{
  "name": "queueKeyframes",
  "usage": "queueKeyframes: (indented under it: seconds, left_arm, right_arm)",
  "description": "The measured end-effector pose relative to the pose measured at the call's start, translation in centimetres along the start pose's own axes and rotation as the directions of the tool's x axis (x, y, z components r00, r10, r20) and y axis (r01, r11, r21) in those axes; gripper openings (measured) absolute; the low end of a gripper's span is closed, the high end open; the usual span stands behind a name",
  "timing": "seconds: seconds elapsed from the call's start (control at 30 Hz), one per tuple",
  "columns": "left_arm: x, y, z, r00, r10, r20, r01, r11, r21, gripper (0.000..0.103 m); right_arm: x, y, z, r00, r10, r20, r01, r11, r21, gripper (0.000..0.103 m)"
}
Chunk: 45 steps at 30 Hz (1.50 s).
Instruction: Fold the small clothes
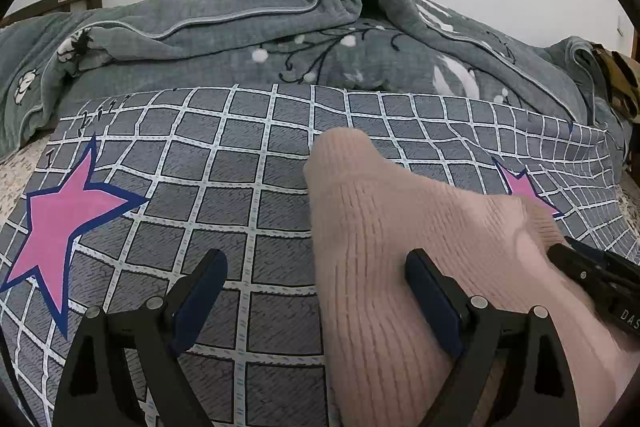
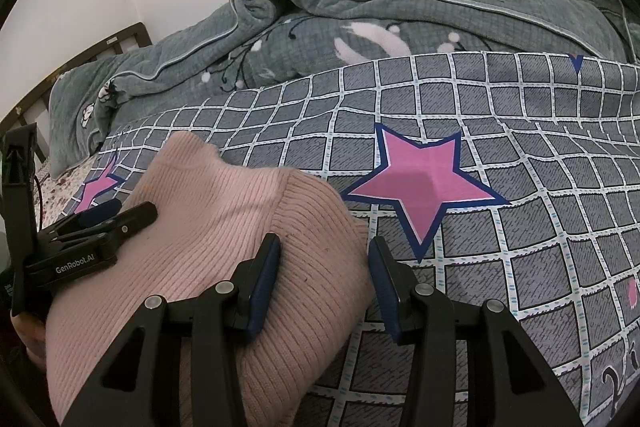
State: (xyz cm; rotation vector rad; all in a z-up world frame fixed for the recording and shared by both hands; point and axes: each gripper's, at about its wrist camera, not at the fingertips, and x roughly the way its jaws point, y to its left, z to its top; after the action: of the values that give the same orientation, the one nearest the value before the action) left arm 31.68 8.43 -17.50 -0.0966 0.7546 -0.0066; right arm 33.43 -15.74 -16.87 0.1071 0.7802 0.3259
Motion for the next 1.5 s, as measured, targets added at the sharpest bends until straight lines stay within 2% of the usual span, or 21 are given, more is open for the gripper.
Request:
queueKeyframes:
  seconds: [0.7,0.9,1.13,1.23,1.3,1.37,1.43,1.5]
  left_arm:
    - [-0.6,-0.2,-0.1,1.0,-0.009,0.024,0.009,1.0,0.011,0.091]
    - [-1.6,-1.0,-0.4,0.997,-0.013,0.074,0.009,0.999,0.054,0.091]
    - [-2.5,-1.0,-0.8,0.994,-0.064,0.087,0.06,0.997,0.052,0.09]
    - [-3.9,-1.5,-1.7,0.996,-0.056,0.071,0.052,0.997,0.058,0.09]
    - [-5.2,-1.6,-2.6,0.995,-0.078,0.066,0.074,0.996,0.055,0.09]
    - [-6.7,-1.9,-3.7,0.994,-0.094,0.063,0.09,0.994,0.066,0.09]
    - [-7.7,-2.3,-4.5,0.996,-0.071,0.058,0.067,0.995,0.073,0.09]
    - [-8.5,-2.4,-5.2,0.996,-0.07,0.049,0.066,0.996,0.063,0.09]
  right_arm:
    - [0.0,-0.1,0.0,1.0,0.008,0.003,-0.008,1.0,0.003,0.045]
    - [-0.8,0.1,-0.2,0.999,0.025,0.041,-0.025,1.0,-0.005,0.045]
    - [-2.7,-0.4,-0.3,0.99,0.08,0.113,-0.082,0.997,0.011,0.045]
    - [-4.1,0.2,-0.5,0.983,0.09,0.161,-0.086,0.996,-0.029,0.045]
    - [-5.4,0.8,-0.9,0.978,0.108,0.178,-0.097,0.993,-0.067,0.045]
    - [-7.0,1.8,-1.6,0.976,0.122,0.181,-0.105,0.989,-0.1,0.045]
    - [-8.1,2.9,-2.5,0.976,0.125,0.178,-0.102,0.986,-0.133,0.045]
    - [-8.8,4.4,-4.1,0.983,0.098,0.157,-0.068,0.98,-0.187,0.045]
